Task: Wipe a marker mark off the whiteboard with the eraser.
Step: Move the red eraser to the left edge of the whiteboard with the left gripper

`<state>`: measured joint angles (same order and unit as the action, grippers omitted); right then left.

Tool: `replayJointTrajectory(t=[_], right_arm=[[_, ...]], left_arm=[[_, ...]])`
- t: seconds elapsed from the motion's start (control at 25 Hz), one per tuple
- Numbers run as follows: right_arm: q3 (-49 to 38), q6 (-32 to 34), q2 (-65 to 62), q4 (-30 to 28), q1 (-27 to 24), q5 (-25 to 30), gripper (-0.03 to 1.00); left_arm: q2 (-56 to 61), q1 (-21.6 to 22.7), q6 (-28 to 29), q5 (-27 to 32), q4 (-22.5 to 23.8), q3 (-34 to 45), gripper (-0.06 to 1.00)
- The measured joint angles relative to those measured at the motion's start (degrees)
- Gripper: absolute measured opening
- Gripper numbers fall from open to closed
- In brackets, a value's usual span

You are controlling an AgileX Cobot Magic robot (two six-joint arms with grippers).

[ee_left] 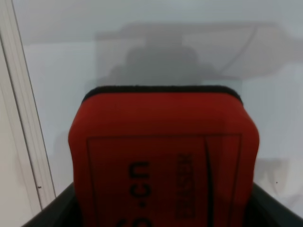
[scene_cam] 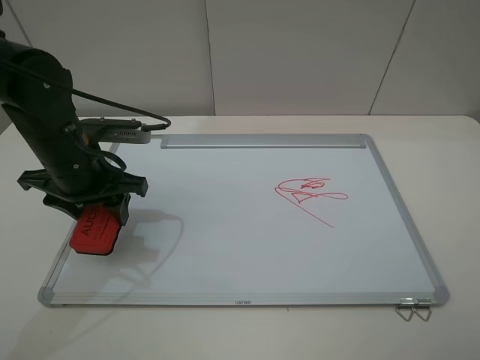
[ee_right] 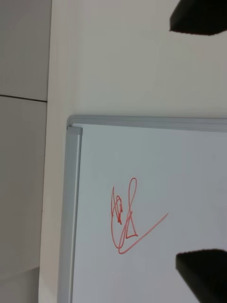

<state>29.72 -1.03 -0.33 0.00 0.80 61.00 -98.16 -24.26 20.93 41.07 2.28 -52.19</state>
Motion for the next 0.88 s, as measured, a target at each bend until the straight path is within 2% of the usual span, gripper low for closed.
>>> replayJointTrajectory(t=[0.24, 0.4, 0.88], right_arm=[[0.00, 0.00, 0.00, 0.00, 0.00, 0.00, 0.83], [0.00, 0.00, 0.00, 0.00, 0.00, 0.00, 0.83], [0.00, 0.00, 0.00, 0.00, 0.00, 0.00, 0.83]], left_arm=[[0.67, 0.00, 0.98, -2.45, 0.27, 3.18, 0.57], [0.62, 0.00, 1.02, -6.75, 0.61, 3.18, 0.57], [-3.51, 0.75, 2.79, -8.86, 0.86, 6.30, 0.57]])
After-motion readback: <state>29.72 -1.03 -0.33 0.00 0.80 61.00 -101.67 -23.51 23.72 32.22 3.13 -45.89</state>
